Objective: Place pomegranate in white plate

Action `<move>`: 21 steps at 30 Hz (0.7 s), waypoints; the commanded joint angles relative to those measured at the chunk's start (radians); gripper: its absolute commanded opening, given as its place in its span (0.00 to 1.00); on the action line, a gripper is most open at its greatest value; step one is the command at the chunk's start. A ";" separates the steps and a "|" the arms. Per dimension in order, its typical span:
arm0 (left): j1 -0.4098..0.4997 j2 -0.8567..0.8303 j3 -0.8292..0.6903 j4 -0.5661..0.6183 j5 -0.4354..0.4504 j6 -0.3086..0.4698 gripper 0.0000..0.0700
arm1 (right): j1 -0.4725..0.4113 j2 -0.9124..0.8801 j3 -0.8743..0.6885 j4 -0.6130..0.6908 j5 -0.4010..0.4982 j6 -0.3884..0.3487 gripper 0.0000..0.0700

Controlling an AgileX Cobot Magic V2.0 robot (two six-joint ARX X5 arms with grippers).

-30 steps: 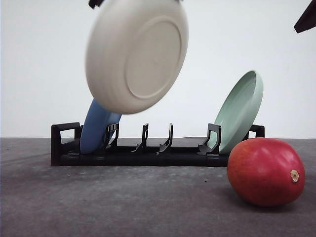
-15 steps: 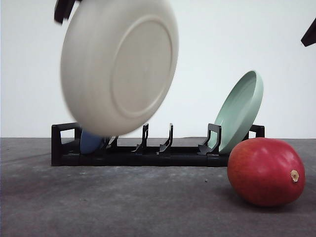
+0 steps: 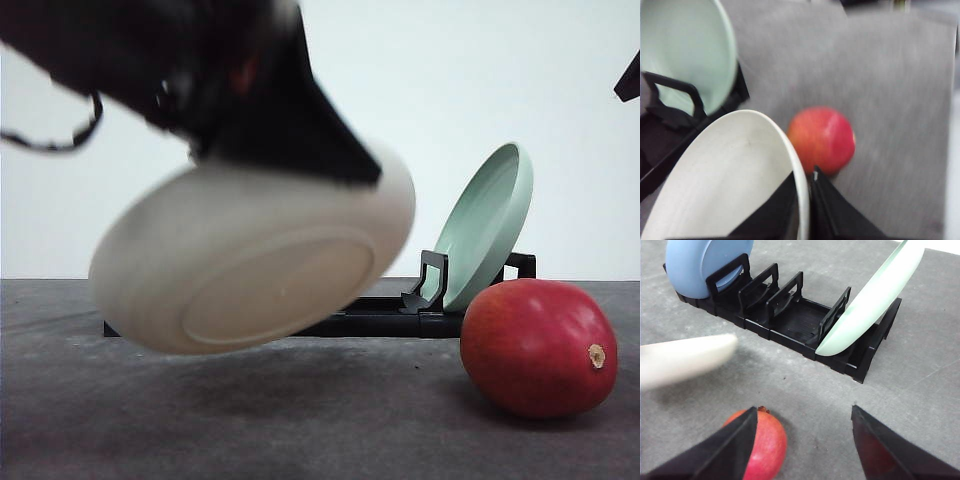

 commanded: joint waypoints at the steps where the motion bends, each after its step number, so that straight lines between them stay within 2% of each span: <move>1: -0.026 0.042 0.009 0.015 -0.035 0.149 0.02 | 0.005 0.003 0.019 0.007 -0.001 0.011 0.55; 6: -0.079 0.127 0.009 0.015 -0.116 0.243 0.02 | 0.005 0.003 0.019 0.007 0.000 0.011 0.55; 11: -0.131 0.175 0.009 0.015 -0.176 0.294 0.02 | 0.005 0.003 0.019 0.010 0.000 0.011 0.55; 21: -0.173 0.206 0.009 -0.003 -0.179 0.296 0.04 | 0.005 0.003 0.019 0.010 0.000 0.011 0.55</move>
